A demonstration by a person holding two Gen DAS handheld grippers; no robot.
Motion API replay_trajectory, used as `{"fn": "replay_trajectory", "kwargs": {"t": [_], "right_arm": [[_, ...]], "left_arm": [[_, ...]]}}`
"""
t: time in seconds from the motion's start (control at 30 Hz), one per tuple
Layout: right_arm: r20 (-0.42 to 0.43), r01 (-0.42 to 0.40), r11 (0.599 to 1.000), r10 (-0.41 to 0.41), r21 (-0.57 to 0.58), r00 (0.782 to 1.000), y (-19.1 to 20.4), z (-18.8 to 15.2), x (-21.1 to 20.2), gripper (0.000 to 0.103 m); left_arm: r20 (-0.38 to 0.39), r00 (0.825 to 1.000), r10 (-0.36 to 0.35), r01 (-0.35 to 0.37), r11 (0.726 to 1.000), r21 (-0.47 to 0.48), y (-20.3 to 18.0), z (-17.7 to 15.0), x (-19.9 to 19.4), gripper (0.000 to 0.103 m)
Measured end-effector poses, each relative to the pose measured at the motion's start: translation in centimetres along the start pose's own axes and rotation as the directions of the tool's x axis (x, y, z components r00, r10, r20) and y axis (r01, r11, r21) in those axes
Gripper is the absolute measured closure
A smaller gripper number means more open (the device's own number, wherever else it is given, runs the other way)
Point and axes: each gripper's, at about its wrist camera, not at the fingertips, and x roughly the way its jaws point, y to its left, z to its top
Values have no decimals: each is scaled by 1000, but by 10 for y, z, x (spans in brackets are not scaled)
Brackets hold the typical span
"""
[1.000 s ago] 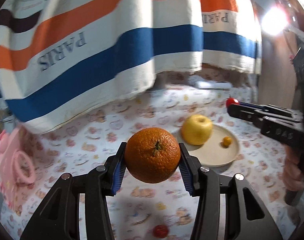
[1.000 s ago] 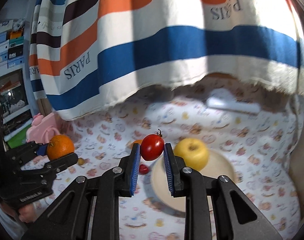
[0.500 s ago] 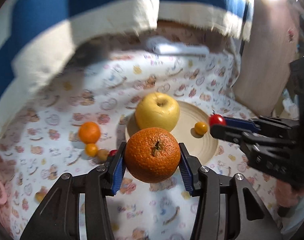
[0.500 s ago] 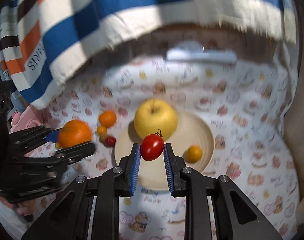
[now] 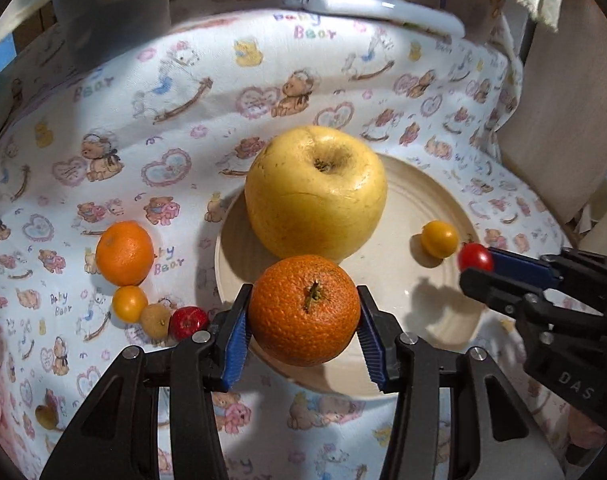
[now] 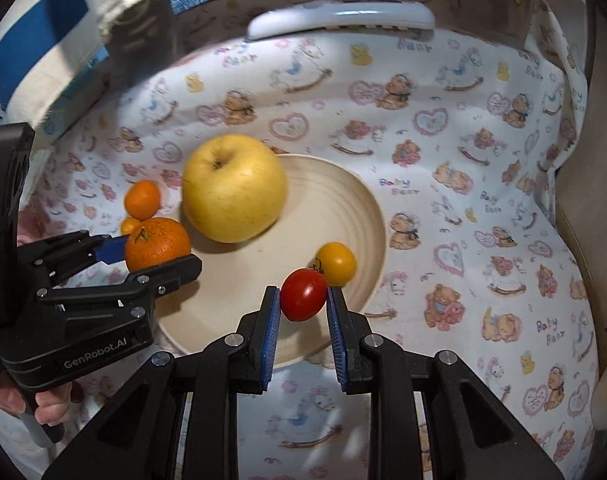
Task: Organize fruits
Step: 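Carry the orange onto the plate with the left tool while the right tool carries the red tomato, then open the left tool beside the apple while the right tool releases the red tomato on the plate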
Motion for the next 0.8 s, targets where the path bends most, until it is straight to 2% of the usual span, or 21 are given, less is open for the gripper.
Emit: {"fn": "replay_trajectory", "kwargs": {"t": [0.27,0.37,0.47,0.67,0.73,0.8], "right_arm": [[-18,12,1000,-12,9,1000,-6,1,5,78],[-18,5,1000,-5,17,1000,-7,1,4,78],[-12,14,1000,-14,16,1000,-6,0,2,78],[-22,20,1000,-19,22,1000,-7,0,2,78],[-24,21,999,-21,25,999,-9,0,2,78],[-24,20,999,-19,30,1000,-10,0,2,78]], "left_arm": [[-40,999,9,-10,1000,-18,1,4,16,55],[-45,998,37,-37,999,-3,-2,5,19,55],[-33,997,68,-67,998,14,-6,7,24,54],[-2,997,82,-81,997,6,-8,10,22,53],[15,996,84,-84,996,9,-7,10,16,44],[43,994,101,-102,995,13,-7,9,8,31]]}}
